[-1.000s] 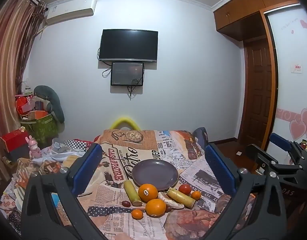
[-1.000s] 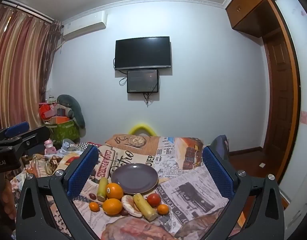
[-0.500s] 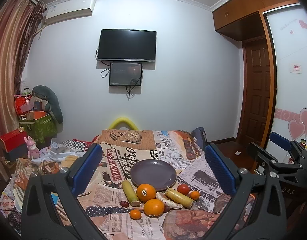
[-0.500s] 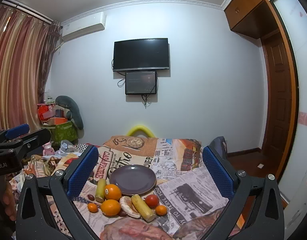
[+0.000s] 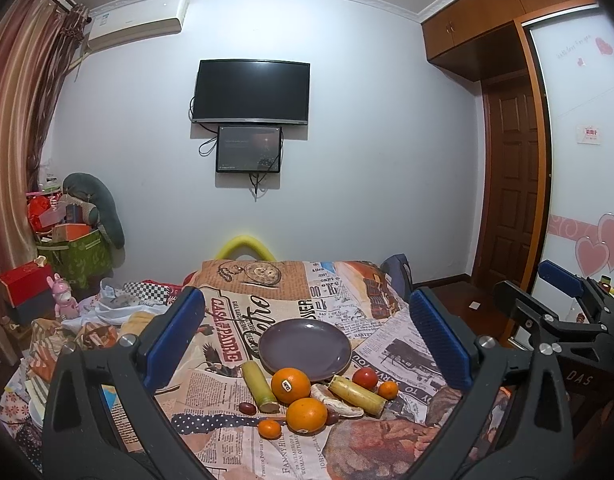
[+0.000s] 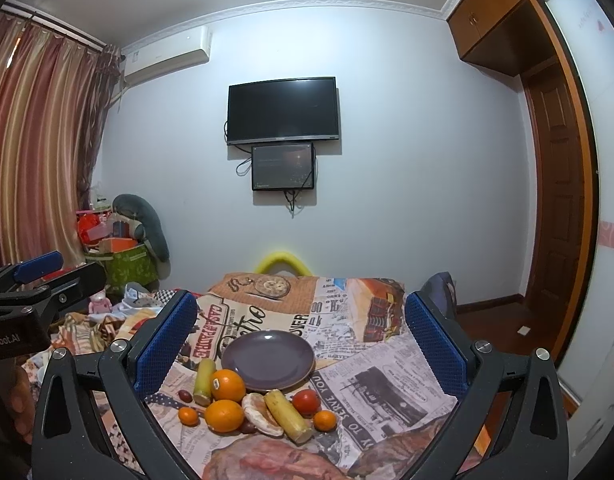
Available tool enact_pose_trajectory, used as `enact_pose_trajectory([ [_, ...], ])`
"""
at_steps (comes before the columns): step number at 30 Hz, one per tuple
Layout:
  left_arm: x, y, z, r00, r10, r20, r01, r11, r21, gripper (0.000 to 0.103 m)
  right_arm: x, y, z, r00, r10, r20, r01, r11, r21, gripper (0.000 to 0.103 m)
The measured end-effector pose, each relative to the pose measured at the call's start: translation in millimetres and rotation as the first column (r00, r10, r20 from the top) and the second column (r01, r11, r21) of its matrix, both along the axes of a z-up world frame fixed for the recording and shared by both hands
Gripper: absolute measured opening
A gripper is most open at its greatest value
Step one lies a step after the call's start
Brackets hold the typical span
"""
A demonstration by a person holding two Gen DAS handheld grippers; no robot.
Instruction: Organize fruits
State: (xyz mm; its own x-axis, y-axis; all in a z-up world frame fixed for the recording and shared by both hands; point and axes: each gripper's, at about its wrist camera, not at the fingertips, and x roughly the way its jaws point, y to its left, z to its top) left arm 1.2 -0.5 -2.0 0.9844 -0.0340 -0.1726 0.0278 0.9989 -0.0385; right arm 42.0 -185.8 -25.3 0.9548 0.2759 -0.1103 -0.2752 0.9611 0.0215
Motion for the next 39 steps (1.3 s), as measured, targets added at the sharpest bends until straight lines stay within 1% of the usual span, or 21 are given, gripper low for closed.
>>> enact_pose_trajectory([
  [39, 0.9, 0.4, 0.4, 1.0, 0.0, 0.001, 0.0, 1.0, -0.003, 0.103, -2.4, 0.8, 2.9, 1.0, 0.006, 0.011, -0.006, 1.0, 0.007, 0.103],
])
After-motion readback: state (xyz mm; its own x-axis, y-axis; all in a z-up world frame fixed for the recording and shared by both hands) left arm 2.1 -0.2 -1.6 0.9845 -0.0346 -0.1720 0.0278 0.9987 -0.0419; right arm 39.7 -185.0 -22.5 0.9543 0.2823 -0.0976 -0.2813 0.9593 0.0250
